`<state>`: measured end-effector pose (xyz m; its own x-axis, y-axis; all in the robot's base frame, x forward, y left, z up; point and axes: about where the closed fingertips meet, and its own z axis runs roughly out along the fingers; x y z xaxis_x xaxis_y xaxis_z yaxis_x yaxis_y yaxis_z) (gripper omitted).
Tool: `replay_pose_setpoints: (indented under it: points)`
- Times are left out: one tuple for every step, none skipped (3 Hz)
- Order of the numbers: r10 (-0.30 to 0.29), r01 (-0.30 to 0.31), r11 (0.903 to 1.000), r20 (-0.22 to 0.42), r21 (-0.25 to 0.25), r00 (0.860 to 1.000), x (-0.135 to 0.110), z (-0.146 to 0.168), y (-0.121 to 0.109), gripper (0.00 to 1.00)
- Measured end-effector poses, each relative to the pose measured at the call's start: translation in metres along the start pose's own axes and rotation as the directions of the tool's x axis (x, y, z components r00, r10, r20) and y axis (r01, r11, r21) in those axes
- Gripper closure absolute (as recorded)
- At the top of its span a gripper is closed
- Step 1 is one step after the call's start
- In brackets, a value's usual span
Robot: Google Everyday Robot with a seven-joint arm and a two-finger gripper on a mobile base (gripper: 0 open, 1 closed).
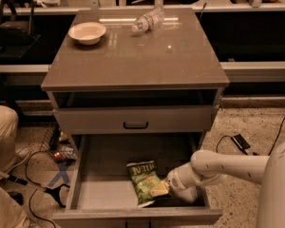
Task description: Pick green jalapeno chip bag from middle drawer and place on counter
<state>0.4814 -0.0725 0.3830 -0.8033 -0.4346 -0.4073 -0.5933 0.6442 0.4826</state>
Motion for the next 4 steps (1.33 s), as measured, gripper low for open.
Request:
replay_pose_setpoints:
  points:
    - [-0.014,0.014,0.9999,0.095,0.000,0.995,-0.015,-0.026,0.003,0.72]
    - [-0.050,0.046,0.9987,0.217,0.021,0.975,-0.028,-0.075,0.004,0.95]
    - [-0.112,0.105,0.9937,0.351,0.040,0.930,-0.043,-0.148,0.007,1.00]
    - [-0.179,0.158,0.9838,0.448,0.085,0.876,-0.034,-0.232,0.007,1.00]
